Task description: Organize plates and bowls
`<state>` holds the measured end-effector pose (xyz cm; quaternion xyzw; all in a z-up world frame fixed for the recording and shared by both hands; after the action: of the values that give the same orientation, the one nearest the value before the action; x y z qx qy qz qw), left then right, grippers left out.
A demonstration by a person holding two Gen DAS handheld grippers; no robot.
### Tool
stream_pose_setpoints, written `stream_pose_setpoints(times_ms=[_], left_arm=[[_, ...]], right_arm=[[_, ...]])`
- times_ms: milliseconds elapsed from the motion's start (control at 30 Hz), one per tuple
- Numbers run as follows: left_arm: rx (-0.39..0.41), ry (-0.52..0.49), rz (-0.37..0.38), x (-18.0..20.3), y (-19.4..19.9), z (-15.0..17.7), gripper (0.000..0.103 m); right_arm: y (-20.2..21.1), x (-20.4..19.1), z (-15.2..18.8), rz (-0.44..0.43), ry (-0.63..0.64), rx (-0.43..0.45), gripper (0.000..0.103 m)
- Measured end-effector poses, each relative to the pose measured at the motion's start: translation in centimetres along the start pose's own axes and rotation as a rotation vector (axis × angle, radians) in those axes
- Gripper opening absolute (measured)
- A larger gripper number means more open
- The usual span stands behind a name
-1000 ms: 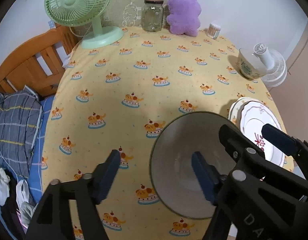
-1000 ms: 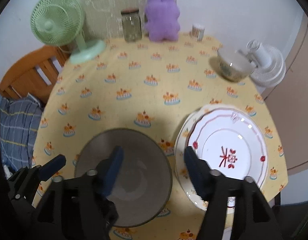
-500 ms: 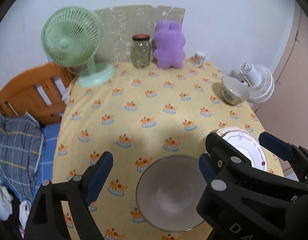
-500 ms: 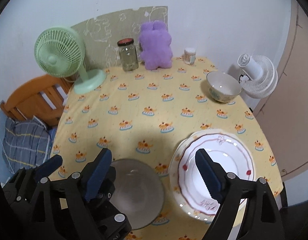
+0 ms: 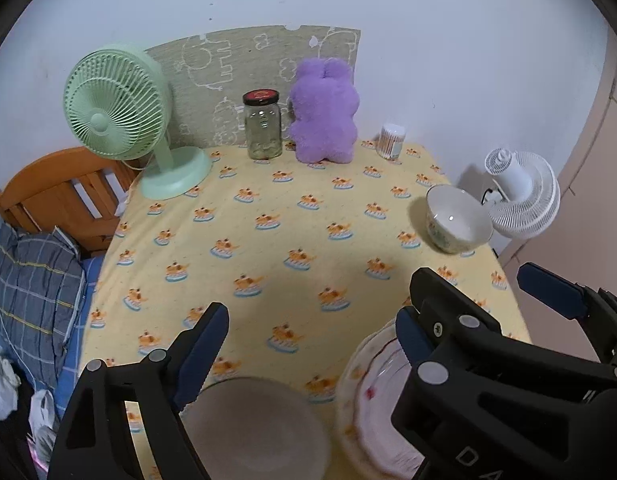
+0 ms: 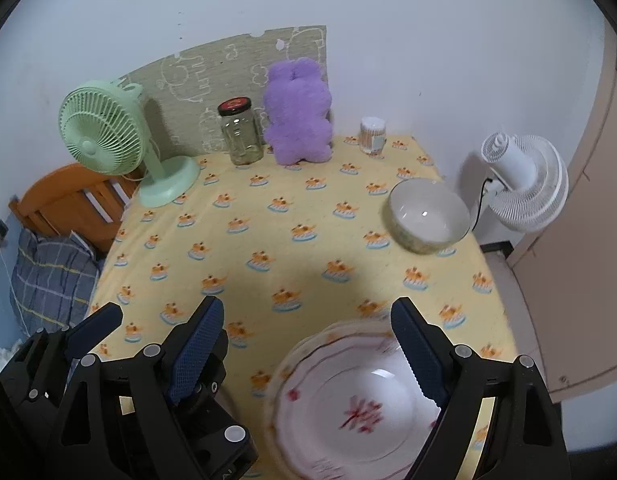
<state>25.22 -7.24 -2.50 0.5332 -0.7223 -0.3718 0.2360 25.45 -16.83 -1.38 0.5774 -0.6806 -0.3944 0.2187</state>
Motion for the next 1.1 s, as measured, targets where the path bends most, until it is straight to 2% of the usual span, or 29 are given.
stream_pose_setpoints(times_ms=[700, 967, 1100], left_arm=[[0.0, 0.04, -0.071, 9.9, -6.0, -8.3, 0.077], [-0.018, 0.047, -0.075, 13.1, -10.5, -11.7, 0.072], [-0.033, 0.031, -0.069, 14.3, -13.0, -12.9, 0.068]], right_arm=[[-5.0, 11.5, -8.9, -0.027, -0.007, 0.013, 0.088], [-8.8, 15.5, -12.2, -0.015, -0.021, 0.003, 0.087], [-11.2, 17.2, -13.4, 0.004, -0.037, -0.014, 0.079]])
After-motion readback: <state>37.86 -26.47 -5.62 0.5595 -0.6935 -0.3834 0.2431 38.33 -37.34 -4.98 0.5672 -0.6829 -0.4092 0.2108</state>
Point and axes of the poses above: each gripper's, at about its wrist camera, not at the fingertips, and y roughly against the way its jaws point, x to its right, z to its underside, the point moved 7 cm from there along -y, roughly the way its jaws point, and after that the axes turned 11 degrees about -y, right-handed, at the moved point
